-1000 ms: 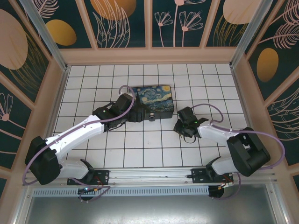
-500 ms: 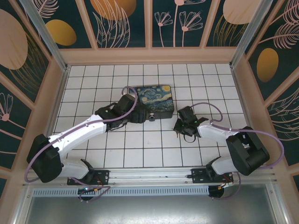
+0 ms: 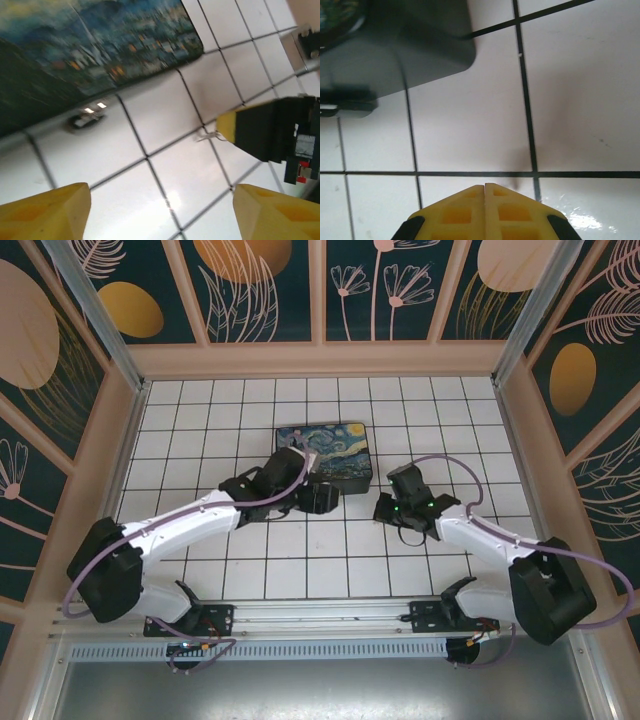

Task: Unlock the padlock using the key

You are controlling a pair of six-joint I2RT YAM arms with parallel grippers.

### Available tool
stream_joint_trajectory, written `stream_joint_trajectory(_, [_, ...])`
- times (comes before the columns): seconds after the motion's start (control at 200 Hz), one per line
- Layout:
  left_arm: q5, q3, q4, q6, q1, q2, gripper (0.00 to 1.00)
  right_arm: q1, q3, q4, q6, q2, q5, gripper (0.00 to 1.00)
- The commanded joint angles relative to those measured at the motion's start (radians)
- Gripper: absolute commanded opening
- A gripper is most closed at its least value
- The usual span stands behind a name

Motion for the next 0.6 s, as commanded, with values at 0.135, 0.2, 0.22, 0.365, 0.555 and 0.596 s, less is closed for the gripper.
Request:
stream_joint_trajectory(0.135, [0.293,-0.191,0.460,-0.186,0.000,0.024,0.61,-0.005,0.065,-0.039,-0.023,-0.093,-0.147,0.00])
stream_joint_trajectory(0.2, [0.303,-0.241,0.566,-0.262,0.000,0.049,0.58,-0.005,0.077,-0.044,-0.005,-0.104,-0.159,0.00])
stream_joint_trajectory(0.22, [0.308,-0.259,0.613,-0.291,-0.001,0.055,0.56,-0.005,0.081,-0.046,0.006,-0.107,-0.161,0.00])
stream_joint_trajectory(0.365, [0.281,-0.329,0.744,-0.281,-0.013,0.056,0.48,-0.005,0.096,-0.009,0.107,-0.127,-0.198,0.00])
stream_joint_trajectory(0.555, [0.225,-0.296,0.718,-0.006,-0.064,0.077,0.40,-0.004,0.065,0.091,0.292,-0.128,-0.276,0.00])
stream_joint_trajectory(0.596, [0.191,-0.280,0.695,0.042,-0.078,0.093,0.39,-0.005,0.055,0.115,0.326,-0.129,-0.297,0.00])
